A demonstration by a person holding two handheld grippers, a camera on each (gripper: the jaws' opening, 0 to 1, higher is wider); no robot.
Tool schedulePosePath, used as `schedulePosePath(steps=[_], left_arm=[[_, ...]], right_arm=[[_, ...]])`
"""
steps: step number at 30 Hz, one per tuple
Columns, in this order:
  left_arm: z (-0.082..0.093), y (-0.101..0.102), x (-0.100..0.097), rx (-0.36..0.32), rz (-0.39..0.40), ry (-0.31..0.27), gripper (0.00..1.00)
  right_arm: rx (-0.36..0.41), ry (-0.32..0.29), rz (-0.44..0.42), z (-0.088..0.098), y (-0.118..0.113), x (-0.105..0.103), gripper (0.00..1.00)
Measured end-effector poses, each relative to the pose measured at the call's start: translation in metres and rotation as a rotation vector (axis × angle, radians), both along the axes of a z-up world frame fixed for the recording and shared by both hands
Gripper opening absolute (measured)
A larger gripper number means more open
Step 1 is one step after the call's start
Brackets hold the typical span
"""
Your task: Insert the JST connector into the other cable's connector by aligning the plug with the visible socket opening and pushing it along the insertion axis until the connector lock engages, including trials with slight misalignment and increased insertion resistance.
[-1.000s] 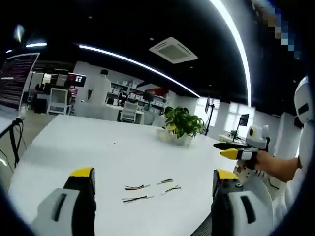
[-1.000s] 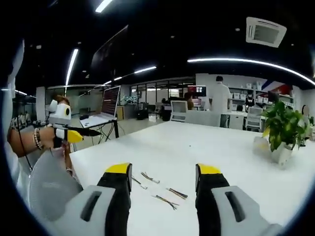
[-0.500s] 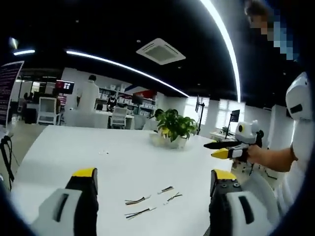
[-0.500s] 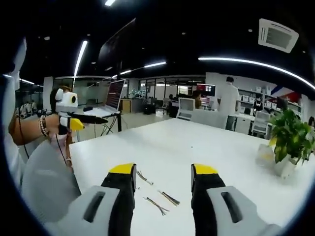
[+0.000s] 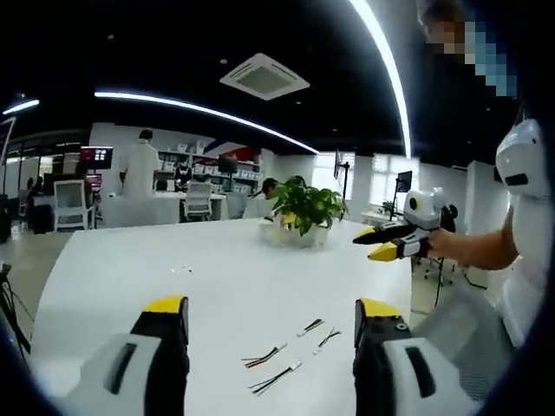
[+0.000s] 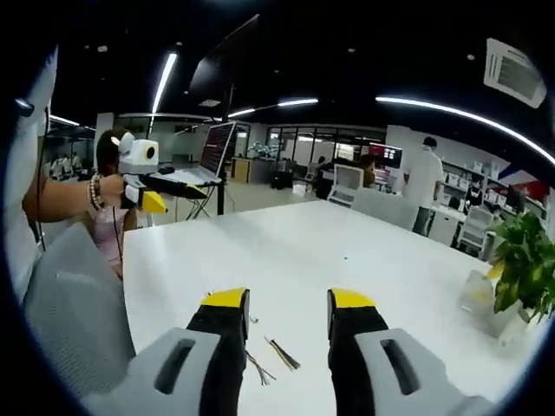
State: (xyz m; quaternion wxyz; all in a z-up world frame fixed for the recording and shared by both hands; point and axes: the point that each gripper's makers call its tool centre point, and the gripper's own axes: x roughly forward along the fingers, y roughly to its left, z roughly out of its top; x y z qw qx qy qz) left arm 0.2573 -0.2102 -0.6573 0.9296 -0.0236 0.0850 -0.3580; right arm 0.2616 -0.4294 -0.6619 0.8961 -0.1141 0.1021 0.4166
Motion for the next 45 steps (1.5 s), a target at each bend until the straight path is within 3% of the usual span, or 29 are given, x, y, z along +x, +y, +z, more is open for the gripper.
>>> schedulePosePath(steps=[20,36,45], left_arm=[[-0.029,-0.025,0.046,0.034,-0.177,0.023,0.72],[-0.082,-0.058,0.052,0.087,-0.317,0.13,0.59],[-0.103,-0.073,0.055,0.122,-0.379,0.148,0.56]], right_arm=[[-0.072,0.041,0.186,-0.025,0.016,0.029,0.26],[-0.16,0.102,0.316,-0.079,0.038,0.031,0.23],[-0.207,0.137,0.376,-0.107,0.042,0.033,0.19]])
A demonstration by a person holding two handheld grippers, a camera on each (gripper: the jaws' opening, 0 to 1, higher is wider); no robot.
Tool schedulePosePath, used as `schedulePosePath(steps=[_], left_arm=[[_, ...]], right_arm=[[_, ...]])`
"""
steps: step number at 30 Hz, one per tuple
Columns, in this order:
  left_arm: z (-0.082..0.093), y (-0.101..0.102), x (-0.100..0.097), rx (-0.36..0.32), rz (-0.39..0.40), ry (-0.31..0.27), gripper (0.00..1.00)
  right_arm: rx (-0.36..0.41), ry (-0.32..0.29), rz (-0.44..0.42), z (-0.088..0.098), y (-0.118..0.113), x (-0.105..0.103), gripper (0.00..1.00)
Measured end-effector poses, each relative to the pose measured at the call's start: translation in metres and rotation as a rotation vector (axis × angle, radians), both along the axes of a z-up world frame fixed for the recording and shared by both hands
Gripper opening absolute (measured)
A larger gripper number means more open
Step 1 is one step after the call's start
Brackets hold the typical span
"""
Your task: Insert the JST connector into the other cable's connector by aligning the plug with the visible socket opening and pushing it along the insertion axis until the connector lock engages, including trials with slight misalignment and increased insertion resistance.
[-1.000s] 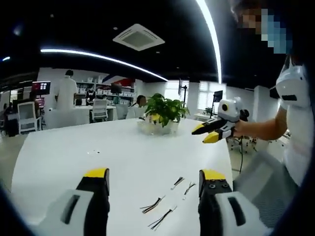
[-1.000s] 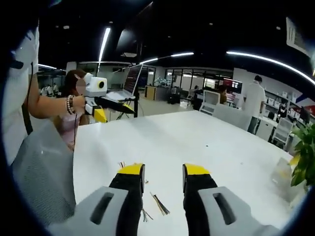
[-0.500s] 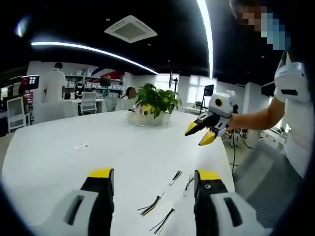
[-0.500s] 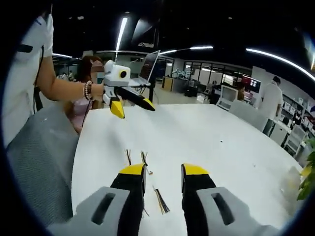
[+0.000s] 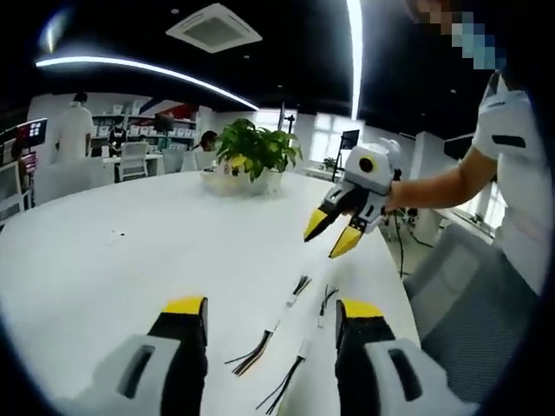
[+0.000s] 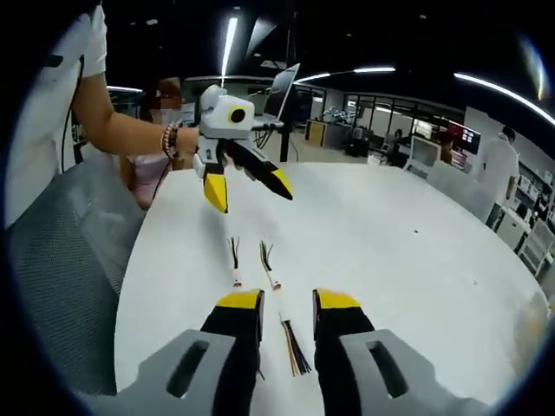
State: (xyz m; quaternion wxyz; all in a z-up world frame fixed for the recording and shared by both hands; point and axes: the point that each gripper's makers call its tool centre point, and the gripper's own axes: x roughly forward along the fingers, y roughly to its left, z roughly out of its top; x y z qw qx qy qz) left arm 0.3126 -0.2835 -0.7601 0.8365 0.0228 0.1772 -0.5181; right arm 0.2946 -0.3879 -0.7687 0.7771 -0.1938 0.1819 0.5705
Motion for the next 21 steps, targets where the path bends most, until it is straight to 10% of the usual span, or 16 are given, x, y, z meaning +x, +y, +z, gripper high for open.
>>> schedulePosePath(steps=[21], left_arm=[[-0.047,-0.031,0.0,0.071,-0.111,0.033,0.4]], right_arm=[[-0.06,0.05,0.064,-0.047,0.005,0.003,0.1]])
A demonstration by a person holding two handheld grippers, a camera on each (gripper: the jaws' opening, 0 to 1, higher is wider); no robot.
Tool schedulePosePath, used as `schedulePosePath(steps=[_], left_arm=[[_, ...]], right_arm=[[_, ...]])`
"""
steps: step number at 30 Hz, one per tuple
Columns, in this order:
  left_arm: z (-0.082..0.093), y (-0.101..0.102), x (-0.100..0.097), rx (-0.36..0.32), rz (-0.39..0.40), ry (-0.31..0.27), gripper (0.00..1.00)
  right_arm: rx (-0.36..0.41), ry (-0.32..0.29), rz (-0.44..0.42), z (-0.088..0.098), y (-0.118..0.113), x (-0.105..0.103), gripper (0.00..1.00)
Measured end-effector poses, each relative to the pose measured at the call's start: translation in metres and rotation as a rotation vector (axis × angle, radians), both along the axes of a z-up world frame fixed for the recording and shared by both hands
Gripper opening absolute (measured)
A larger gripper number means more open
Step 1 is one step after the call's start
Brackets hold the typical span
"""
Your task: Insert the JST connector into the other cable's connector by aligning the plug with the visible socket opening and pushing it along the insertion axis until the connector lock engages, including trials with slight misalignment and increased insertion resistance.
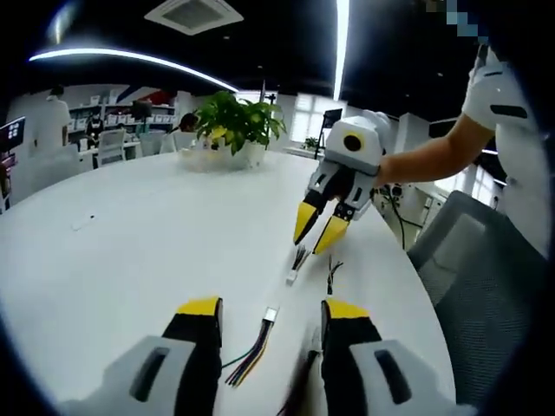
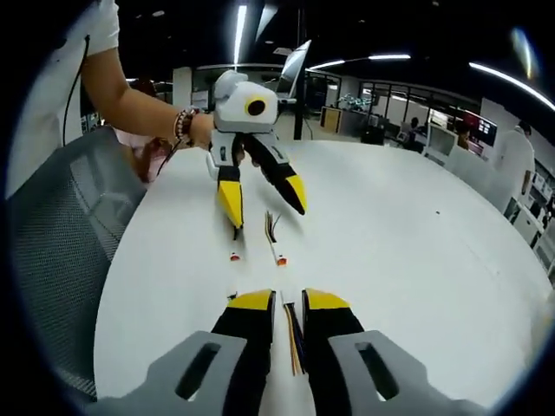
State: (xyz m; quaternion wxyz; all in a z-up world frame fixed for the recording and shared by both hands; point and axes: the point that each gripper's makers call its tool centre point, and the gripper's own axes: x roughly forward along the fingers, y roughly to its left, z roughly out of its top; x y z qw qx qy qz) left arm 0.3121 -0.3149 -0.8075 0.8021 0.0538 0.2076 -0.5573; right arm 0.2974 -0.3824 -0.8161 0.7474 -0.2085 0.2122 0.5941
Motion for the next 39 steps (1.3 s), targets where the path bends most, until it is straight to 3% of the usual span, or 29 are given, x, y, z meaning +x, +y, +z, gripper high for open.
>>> schedulePosePath(steps=[7,14,17,23,39], left_arm=[[-0.007,0.003,0.004,0.011,-0.016,-0.001,0.32],[-0.012,0.002,0.005,0.018,-0.028,-0.007,0.3],[-0.016,0.001,0.004,0.018,-0.043,-0.006,0.24],[-0.023,0.0,0.005,0.024,-0.045,0.005,0.23],[-0.03,-0.005,0.003,0.026,-0.068,0.012,0.17]], right_arm=[[-0.015,0.012,0.009,-0.012,-0.003,0.005,0.08],[-0.024,0.022,0.018,-0.021,0.0,0.003,0.07],[-0.029,0.023,0.024,-0.025,0.001,0.004,0.07],[-0.042,0.032,0.028,-0.031,0.002,0.004,0.05],[-0.036,0.036,0.036,-0.032,0.008,0.003,0.05]])
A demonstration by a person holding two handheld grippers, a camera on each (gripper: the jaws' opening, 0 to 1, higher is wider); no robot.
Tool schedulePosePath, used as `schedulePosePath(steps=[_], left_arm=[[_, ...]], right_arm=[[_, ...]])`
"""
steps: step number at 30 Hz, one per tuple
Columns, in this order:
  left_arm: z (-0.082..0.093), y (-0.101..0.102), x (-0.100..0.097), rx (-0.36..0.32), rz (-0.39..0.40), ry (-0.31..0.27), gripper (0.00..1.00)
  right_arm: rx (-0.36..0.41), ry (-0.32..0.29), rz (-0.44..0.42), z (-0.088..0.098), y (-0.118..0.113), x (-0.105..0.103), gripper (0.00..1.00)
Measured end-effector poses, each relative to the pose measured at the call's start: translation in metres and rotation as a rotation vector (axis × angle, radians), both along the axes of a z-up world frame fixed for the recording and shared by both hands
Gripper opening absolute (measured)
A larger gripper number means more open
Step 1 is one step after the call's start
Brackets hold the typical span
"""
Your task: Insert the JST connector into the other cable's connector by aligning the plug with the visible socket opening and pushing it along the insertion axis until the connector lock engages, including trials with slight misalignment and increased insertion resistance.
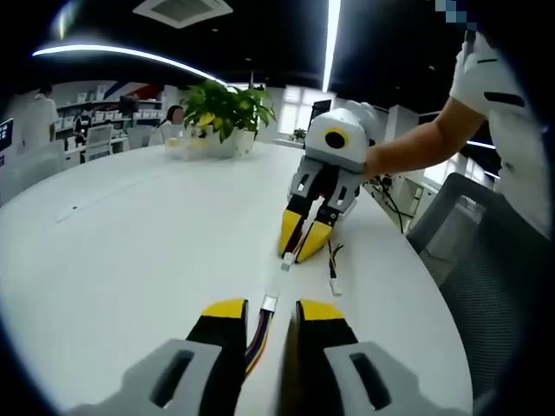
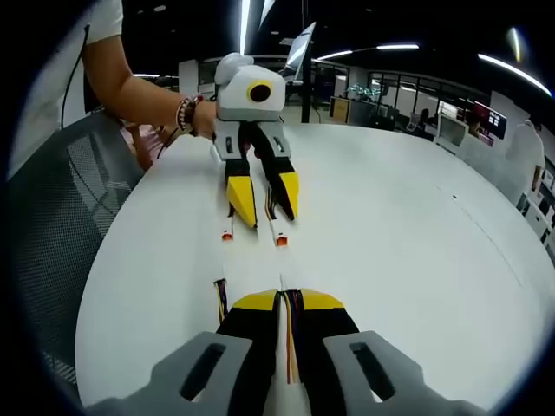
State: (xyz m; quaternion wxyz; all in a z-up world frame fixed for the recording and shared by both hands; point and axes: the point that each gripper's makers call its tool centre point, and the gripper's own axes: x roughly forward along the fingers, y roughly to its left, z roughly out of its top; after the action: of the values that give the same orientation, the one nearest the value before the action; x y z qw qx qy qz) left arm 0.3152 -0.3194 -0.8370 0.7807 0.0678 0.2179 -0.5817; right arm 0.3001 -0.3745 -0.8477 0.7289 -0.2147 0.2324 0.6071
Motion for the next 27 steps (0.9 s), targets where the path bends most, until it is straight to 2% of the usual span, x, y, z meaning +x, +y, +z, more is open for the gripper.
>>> schedulePosePath(steps=[15,19,27], left_arm=[[-0.0068,-0.0006,-0.0012,0.014,-0.028,-0.038,0.1],[-0.0078,-0.0012,-0.0022,0.019,-0.04,-0.054,0.05],[-0.0064,-0.0049,-0.0068,0.007,-0.049,-0.055,0.02]], right_arm=[[0.012,0.003,0.01,0.0016,0.0006,-0.0032,0.04],[0.01,0.001,0.012,0.0017,0.001,-0.004,0.04],[0.01,0.001,0.019,0.0023,0.0007,-0.0062,0.04]])
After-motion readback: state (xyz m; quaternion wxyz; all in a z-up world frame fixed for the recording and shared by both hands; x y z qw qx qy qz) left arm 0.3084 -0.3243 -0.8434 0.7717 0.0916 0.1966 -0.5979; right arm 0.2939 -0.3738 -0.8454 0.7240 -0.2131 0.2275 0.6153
